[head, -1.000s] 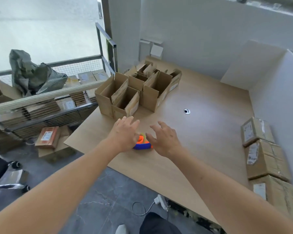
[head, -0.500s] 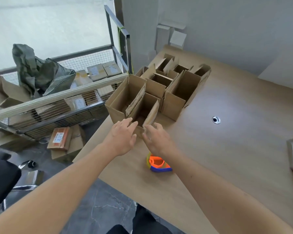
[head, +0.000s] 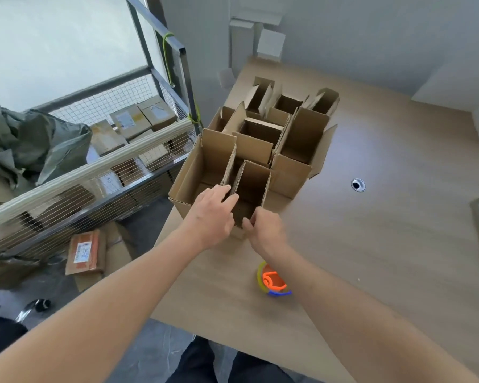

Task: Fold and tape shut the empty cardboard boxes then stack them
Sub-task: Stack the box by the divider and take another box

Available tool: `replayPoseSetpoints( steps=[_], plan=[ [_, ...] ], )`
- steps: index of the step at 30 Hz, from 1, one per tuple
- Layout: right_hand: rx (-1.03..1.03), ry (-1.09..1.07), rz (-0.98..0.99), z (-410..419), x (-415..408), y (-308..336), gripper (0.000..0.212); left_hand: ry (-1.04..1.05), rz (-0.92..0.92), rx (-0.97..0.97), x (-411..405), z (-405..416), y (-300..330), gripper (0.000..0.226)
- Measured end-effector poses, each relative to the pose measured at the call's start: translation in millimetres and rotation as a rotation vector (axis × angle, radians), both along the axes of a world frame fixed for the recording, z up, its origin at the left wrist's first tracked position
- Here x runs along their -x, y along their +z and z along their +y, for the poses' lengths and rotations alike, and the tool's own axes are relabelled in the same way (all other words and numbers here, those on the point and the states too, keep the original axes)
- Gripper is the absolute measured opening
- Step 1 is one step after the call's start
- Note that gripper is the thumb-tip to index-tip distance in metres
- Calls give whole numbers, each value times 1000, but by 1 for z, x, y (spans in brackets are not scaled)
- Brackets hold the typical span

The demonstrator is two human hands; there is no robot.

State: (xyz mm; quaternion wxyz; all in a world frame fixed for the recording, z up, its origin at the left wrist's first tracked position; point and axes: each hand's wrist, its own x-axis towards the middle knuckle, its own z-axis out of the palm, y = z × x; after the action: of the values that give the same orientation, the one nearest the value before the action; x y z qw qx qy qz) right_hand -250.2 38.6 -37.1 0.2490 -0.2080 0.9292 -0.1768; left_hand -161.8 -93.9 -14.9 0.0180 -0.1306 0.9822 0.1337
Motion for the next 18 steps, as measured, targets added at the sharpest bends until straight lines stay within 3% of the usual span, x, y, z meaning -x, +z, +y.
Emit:
replayPoseSetpoints(
  steps=[4, 7, 13, 18],
  plan=[
    [49, -175, -31, -2, -7, -3, 15, -94, 10, 31, 5, -12, -6, 53],
    [80, -188, -83, -8, -15, -4, 41, -146, 4, 73, 5, -20, -9, 54],
    [98, -357, -136, -6, -28, -5, 68, -214, 9, 110, 3, -26, -4, 54],
    [185, -458, -64, 11, -30, 8, 73, -260, 31, 97, 8, -20, 8, 52]
  ],
)
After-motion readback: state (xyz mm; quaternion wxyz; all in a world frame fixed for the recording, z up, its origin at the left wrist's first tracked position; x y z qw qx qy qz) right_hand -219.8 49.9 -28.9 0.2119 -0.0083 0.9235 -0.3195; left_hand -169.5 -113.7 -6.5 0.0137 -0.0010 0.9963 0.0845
